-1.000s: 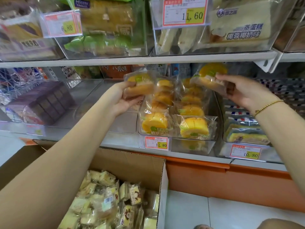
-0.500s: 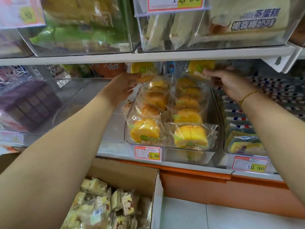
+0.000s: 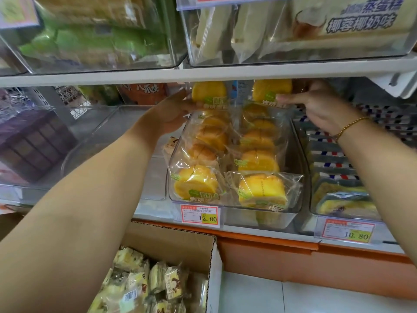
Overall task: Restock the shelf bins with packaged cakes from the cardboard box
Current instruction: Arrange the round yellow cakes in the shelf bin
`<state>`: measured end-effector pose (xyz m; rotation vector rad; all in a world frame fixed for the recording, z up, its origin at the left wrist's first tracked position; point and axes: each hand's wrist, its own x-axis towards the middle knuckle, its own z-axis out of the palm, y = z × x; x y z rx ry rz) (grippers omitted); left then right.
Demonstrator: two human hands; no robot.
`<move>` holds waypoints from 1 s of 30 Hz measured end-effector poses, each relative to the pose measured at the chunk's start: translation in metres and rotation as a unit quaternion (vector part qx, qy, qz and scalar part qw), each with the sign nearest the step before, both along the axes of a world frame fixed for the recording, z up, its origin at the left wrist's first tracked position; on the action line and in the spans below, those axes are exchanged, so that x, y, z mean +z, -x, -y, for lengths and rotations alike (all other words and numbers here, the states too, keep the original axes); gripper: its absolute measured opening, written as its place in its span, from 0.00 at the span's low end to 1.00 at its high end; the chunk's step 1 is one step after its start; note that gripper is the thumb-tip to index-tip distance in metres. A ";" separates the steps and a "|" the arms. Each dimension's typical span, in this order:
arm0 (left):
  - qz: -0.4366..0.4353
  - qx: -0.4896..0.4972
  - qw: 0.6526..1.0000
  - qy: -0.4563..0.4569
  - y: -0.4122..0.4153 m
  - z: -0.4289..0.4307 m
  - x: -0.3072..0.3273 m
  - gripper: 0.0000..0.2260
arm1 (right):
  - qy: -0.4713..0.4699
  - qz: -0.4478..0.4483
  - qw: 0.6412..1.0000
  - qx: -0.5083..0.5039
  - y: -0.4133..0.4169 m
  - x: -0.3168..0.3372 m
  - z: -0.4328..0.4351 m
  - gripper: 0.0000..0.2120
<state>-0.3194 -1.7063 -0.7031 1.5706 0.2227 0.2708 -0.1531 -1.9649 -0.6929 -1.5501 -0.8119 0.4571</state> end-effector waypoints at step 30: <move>0.009 0.087 0.988 -0.131 -0.004 0.004 -0.007 0.25 | 0.047 0.088 0.990 -0.102 0.022 -0.015 0.002 0.30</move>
